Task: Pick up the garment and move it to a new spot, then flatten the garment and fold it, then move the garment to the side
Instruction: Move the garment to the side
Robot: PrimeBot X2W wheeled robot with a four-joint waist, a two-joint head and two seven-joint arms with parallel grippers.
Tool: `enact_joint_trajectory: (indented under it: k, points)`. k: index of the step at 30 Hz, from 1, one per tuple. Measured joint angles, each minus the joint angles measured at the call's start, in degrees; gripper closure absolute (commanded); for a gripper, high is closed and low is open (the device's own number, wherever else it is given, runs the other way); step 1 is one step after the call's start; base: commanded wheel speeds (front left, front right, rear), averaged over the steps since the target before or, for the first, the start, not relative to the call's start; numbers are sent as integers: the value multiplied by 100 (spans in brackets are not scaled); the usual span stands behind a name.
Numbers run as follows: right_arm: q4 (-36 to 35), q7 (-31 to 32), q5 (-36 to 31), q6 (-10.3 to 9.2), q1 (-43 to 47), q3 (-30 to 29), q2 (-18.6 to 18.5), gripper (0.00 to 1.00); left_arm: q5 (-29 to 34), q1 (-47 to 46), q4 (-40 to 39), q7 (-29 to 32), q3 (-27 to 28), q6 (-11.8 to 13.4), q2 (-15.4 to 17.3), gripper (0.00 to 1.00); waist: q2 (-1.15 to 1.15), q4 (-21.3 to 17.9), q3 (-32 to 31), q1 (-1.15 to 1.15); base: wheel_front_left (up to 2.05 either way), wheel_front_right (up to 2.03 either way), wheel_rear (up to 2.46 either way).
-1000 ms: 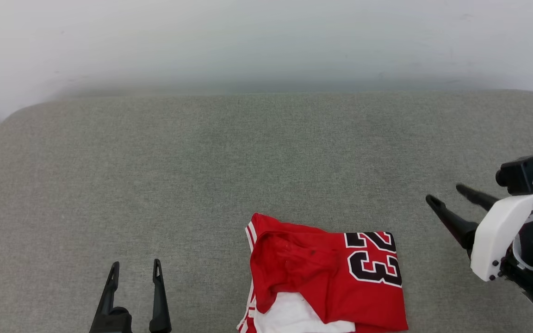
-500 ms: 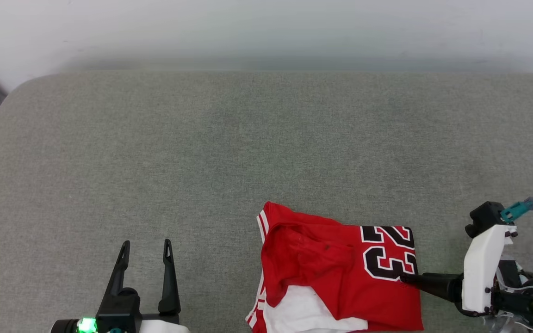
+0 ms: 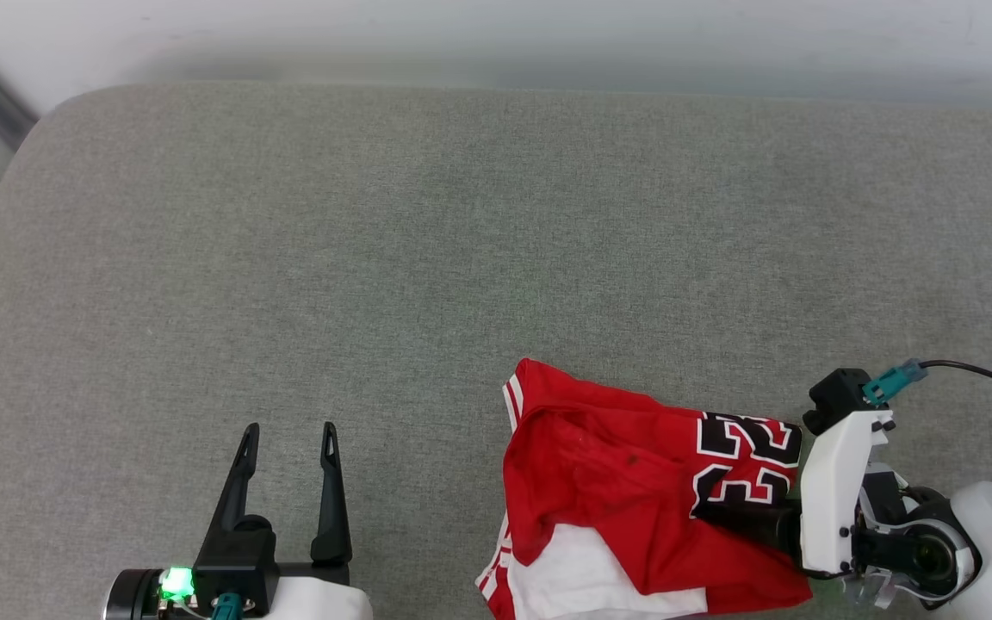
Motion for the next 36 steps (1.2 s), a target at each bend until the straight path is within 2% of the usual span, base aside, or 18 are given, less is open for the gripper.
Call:
enact_joint_trajectory:
  k: [1, 2, 9, 16, 24, 29, 36]
  points:
    - [5, -79, -88, 8, -24, 82, -25, 77, -3, -9, 4, 0, -10, 3, -4, 0, 0, -1, -2, 0, 0, 0, 0]
    - [22, -183, -133, 23, -32, 146, -37, 100, -18, -9, 11, 0, -18, 9, -5, 0, 0, -5, -6, 0, 0, 0, 0]
    - [-174, -709, -193, -10, -199, 621, -218, 100, -49, 80, 22, 0, 22, 54, -11, 0, 0, -144, -125, 1, 0, 0, 0]
    - [-1106, -1141, -458, -16, -862, 1207, -924, 100, -43, 209, -71, -1, 172, 60, -11, 0, 0, -493, -255, 1, 0, 0, 0]
    - [-1819, -1359, -710, -15, -1527, 1748, -1688, 100, -40, 196, -186, 0, 259, 86, -14, 0, 0, -1206, -221, 0, 0, 0, 0]
    - [-1840, -1585, -884, -15, -1759, 1823, -2117, 100, 16, 48, -243, 0, 322, 66, 4, 0, 0, -1705, -59, 0, 0, 0, 0]
    - [-1401, -1974, -1132, -15, -2130, 1707, -2501, 100, 69, -188, -323, -1, 399, 53, 172, 0, 0, -2189, 370, 1, 0, 0, 0]
